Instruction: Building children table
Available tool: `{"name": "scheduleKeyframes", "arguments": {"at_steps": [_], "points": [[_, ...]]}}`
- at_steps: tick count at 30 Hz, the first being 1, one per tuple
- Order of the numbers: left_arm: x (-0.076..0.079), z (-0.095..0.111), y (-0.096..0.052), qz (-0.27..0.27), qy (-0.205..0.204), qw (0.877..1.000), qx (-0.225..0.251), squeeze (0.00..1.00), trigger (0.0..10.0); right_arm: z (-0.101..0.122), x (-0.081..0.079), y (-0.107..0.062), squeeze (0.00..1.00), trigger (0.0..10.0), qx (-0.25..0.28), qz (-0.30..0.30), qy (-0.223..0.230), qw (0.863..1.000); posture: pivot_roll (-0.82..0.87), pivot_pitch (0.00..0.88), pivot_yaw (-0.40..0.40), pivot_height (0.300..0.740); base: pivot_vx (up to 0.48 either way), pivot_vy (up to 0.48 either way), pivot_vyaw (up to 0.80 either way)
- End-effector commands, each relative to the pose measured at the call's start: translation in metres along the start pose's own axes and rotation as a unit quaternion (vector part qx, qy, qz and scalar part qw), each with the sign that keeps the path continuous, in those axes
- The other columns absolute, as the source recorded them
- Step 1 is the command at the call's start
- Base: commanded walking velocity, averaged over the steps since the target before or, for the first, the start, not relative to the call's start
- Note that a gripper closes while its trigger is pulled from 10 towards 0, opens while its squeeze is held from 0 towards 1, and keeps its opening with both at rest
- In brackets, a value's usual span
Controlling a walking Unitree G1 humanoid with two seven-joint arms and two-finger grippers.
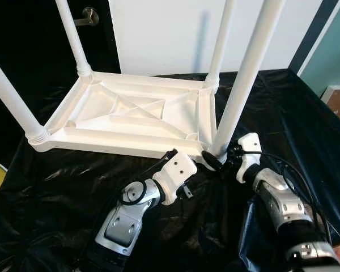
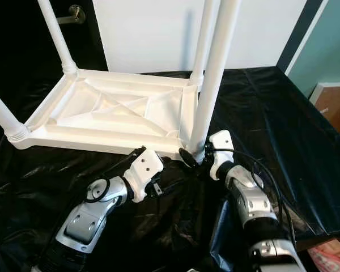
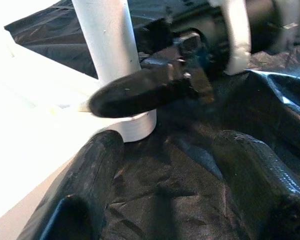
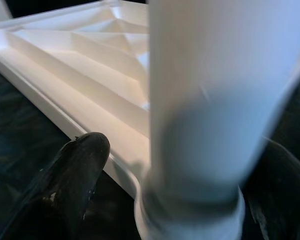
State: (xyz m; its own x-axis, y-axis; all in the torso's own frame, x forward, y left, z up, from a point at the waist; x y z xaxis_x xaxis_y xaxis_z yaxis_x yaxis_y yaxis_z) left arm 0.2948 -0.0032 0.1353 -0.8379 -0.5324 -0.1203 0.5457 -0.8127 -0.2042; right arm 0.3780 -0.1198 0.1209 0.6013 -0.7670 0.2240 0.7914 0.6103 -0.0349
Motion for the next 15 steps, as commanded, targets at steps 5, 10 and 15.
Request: {"name": "scheduleKeyframes", "arguments": {"at_steps": [5,10,15], "points": [[-0.010,0.001,0.002,0.038,0.002,0.999,0.002,0.00,10.0,0.002,0.003,0.007,0.00,10.0,-0.002,0.024,-0.007,1.000,0.02,0.035,-0.035,0.740,0.000,0.000,0.00],[-0.014,0.001,0.001,0.045,0.004,0.999,0.002,0.00,10.0,0.000,0.001,0.022,0.00,10.0,-0.022,0.055,-0.020,0.998,0.04,0.030,-0.041,0.740,0.000,0.000,0.00],[-0.015,0.001,-0.001,0.051,0.003,0.999,0.002,0.00,10.0,-0.006,-0.001,0.022,0.00,0.0,-0.033,0.068,-0.027,0.997,0.05,0.031,-0.052,0.740,0.000,0.000,0.00]]}}
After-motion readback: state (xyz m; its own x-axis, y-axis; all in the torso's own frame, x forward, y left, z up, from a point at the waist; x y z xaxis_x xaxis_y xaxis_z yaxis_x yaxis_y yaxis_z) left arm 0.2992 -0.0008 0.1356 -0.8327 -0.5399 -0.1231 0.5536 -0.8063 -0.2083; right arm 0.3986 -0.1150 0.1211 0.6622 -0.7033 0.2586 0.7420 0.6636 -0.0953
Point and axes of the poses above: a point about 5 cm out from each wrist's last joint towards the gripper, its own y axis pointing out of the wrist towards the gripper, its own z axis along the axis of the wrist's last joint, x = y × z, the point moved 6 cm from there along y, pointing out of the wrist towards the gripper, and after that the axes turned 9 degrees about -y, right-handed, at the moved point
